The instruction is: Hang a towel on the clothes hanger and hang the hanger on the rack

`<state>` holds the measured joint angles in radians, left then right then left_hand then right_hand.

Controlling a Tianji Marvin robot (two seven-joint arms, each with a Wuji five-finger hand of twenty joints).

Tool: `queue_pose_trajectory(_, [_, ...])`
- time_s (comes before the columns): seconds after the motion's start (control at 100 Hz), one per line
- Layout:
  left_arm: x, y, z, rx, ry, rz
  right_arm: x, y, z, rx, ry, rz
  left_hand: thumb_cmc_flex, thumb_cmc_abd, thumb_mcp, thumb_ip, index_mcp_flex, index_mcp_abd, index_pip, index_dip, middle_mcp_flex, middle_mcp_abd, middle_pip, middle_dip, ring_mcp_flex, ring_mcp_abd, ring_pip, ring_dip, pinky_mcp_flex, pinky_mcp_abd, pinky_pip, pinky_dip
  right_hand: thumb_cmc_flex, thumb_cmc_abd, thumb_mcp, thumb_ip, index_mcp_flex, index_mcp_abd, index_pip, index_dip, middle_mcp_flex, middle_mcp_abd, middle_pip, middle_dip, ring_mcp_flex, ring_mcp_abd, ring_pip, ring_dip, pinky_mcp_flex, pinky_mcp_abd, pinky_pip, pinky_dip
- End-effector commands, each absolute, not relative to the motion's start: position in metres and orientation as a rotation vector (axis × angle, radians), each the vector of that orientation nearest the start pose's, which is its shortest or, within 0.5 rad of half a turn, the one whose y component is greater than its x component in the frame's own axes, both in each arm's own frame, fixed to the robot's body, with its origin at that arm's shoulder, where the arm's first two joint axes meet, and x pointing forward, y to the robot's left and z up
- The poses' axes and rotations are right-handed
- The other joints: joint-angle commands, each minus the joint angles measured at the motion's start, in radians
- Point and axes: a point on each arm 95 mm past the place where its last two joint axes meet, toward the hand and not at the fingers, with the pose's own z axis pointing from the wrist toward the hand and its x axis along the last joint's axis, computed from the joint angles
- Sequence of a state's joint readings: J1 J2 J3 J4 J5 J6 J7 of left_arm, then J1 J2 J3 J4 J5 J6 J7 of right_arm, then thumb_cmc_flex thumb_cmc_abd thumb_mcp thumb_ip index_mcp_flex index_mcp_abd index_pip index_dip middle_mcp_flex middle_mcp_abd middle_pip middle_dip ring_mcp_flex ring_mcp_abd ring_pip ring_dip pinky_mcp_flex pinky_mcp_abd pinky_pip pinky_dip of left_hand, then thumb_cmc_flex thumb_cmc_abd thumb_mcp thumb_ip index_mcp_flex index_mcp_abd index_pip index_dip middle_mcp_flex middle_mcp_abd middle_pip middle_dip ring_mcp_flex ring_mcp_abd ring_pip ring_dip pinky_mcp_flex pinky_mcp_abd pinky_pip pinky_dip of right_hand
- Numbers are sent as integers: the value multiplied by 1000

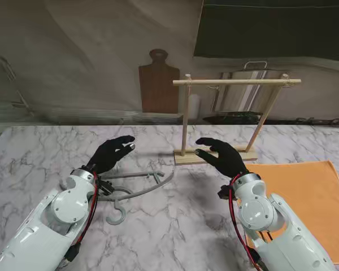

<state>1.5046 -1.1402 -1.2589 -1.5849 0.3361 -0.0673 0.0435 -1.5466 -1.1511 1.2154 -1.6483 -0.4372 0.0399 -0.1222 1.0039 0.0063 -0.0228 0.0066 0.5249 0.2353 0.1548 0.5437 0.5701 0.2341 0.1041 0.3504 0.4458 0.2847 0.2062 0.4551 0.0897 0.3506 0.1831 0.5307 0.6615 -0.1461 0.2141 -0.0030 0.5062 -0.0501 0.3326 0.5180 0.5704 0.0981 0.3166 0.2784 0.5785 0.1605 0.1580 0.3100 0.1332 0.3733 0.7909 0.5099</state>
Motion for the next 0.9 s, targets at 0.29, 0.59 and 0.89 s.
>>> queue_pose_trajectory(0.29, [422, 8, -293, -1680, 1077, -1941, 410, 6, -293, -2190, -1363, -2518, 11, 63, -13, -21, -7, 2, 13, -5, 10, -10, 3, 11, -8, 10, 0, 11, -18, 11, 368, 21, -8, 3, 5, -12, 6, -39, 0, -26, 9, -52, -21, -10, -33, -30, -32, -14, -12, -7, -21, -9])
queue_pose_trajectory(0.59, [424, 6, -296, -1692, 1121, -1914, 409, -33, -297, -2247, -1609, -2500, 9, 64, -13, -21, 3, 0, 17, -3, 18, -12, 4, 12, -1, 13, 1, 12, -18, 14, 363, 24, -70, -16, 14, -20, -88, -163, -46, -80, -50, -108, -92, -46, -79, -48, -54, -23, -42, -16, -51, -15])
queue_pose_trajectory(0.89, [426, 4, -298, -1698, 1146, -1894, 402, -95, -300, -2389, -1920, -2426, 9, 65, -13, -22, 6, 0, 18, -2, 19, -12, 3, 12, -2, 12, 0, 12, -17, 13, 357, 27, -147, -32, 38, -31, -184, -143, -91, -126, -128, -120, -118, -87, -132, -61, -76, -42, -70, -30, -102, -19])
